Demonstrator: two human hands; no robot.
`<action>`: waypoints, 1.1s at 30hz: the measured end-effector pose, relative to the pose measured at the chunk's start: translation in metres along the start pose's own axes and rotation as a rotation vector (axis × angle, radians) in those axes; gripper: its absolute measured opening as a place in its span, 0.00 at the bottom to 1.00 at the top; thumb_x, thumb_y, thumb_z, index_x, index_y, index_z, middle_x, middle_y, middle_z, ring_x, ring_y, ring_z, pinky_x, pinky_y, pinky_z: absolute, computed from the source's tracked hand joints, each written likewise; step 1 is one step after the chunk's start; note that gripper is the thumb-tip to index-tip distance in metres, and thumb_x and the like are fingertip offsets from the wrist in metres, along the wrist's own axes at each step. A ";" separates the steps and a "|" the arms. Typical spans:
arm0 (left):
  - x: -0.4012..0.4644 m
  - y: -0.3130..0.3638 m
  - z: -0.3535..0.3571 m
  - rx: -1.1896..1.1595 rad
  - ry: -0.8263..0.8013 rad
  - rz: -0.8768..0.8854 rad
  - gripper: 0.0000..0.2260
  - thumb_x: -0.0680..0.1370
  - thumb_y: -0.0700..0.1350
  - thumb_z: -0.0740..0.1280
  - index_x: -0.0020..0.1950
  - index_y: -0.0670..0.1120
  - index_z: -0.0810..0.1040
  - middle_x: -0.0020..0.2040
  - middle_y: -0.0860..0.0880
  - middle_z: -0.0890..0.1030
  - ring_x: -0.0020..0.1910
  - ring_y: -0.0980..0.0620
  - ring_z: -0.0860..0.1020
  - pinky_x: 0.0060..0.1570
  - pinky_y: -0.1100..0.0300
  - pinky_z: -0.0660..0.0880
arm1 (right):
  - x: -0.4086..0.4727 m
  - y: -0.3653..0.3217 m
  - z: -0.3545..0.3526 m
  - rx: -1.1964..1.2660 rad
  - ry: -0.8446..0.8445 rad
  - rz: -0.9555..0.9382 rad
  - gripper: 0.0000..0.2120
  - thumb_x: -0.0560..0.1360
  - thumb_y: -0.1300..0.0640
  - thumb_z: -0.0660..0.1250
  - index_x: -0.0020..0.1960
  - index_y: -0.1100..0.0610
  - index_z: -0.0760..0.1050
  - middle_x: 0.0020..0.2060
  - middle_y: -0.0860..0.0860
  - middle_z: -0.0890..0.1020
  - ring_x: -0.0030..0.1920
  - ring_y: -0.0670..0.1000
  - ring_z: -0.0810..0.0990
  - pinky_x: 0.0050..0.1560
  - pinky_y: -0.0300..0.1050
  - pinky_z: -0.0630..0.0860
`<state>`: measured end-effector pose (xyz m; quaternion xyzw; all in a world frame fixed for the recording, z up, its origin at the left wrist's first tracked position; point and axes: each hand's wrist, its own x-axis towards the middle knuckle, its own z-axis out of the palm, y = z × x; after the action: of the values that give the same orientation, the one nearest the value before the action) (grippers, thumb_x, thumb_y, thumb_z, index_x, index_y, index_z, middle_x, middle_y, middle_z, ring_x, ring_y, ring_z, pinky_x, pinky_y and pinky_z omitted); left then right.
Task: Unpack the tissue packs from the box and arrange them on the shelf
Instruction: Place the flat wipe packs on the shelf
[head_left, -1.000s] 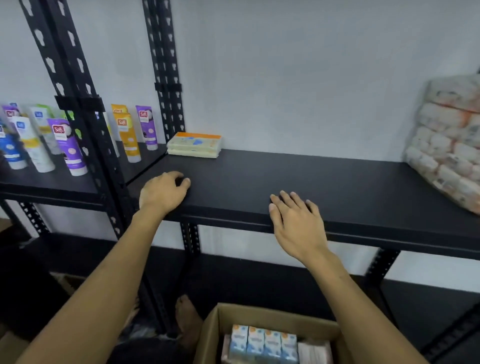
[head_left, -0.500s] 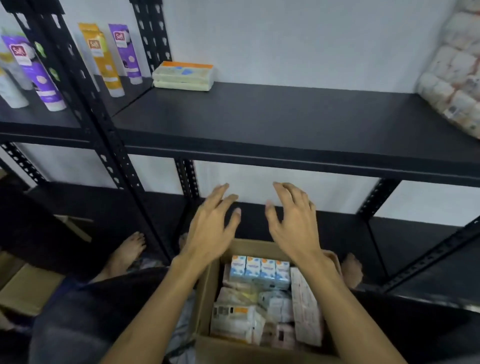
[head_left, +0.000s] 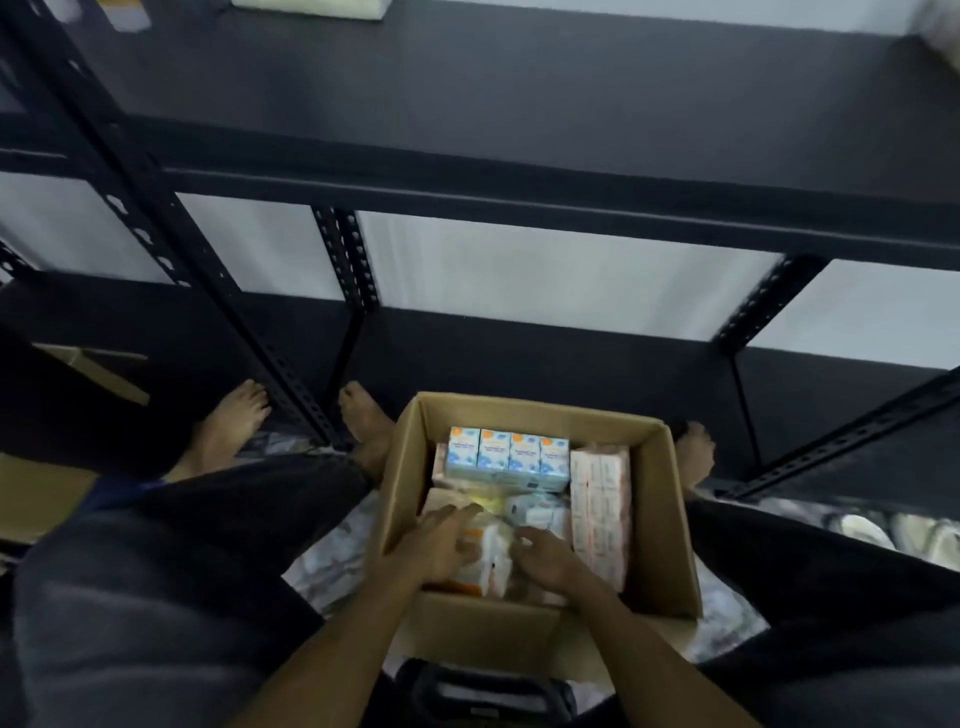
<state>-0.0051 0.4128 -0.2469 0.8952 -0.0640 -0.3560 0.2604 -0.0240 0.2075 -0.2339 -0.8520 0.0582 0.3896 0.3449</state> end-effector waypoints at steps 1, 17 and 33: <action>-0.001 0.002 0.004 0.016 -0.021 0.024 0.30 0.79 0.50 0.72 0.79 0.55 0.64 0.73 0.48 0.71 0.65 0.48 0.76 0.64 0.51 0.76 | 0.003 0.000 0.000 -0.005 -0.010 0.002 0.16 0.83 0.53 0.58 0.65 0.59 0.77 0.63 0.58 0.80 0.61 0.58 0.78 0.57 0.45 0.73; 0.005 0.019 -0.034 -0.569 0.266 0.102 0.13 0.75 0.45 0.77 0.56 0.53 0.78 0.57 0.52 0.84 0.58 0.55 0.82 0.60 0.53 0.79 | 0.008 -0.007 -0.019 0.588 0.132 0.057 0.23 0.80 0.40 0.63 0.62 0.56 0.82 0.59 0.54 0.84 0.58 0.52 0.82 0.63 0.52 0.78; -0.016 0.042 -0.058 -1.186 -0.031 -0.120 0.22 0.81 0.55 0.68 0.73 0.48 0.74 0.61 0.45 0.84 0.60 0.44 0.83 0.59 0.46 0.80 | 0.005 -0.019 -0.038 0.671 0.172 -0.011 0.36 0.63 0.36 0.80 0.65 0.51 0.75 0.59 0.48 0.81 0.56 0.52 0.82 0.57 0.53 0.81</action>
<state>0.0253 0.4062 -0.1805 0.5939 0.1926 -0.3580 0.6943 0.0102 0.1984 -0.2091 -0.7212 0.2075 0.2737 0.6016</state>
